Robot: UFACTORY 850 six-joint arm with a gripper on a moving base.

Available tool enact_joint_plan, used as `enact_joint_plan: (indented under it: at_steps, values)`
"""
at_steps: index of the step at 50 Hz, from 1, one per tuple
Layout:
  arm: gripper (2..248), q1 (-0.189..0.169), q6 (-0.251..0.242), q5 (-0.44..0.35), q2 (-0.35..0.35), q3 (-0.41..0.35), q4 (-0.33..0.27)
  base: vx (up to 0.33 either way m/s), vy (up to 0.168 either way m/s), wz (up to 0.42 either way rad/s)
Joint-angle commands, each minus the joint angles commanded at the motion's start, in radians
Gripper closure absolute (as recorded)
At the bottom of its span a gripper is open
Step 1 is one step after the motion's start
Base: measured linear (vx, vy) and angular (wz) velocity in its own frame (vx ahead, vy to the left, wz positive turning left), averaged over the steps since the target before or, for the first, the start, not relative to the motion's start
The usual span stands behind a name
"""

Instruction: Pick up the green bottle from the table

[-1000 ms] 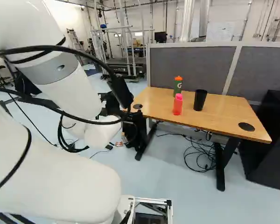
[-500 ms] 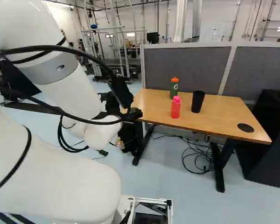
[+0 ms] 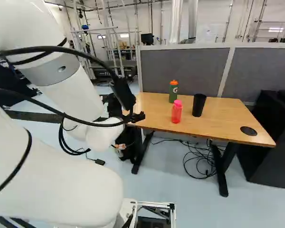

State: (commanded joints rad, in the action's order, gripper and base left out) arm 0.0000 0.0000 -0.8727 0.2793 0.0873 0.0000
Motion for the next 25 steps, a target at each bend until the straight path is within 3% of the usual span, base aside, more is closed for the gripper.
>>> enact_joint_plan:
  at_steps: [25]
  values:
    - [3,0.0,0.0,0.0,0.0,0.0,0.0,0.111,0.025,-0.158]
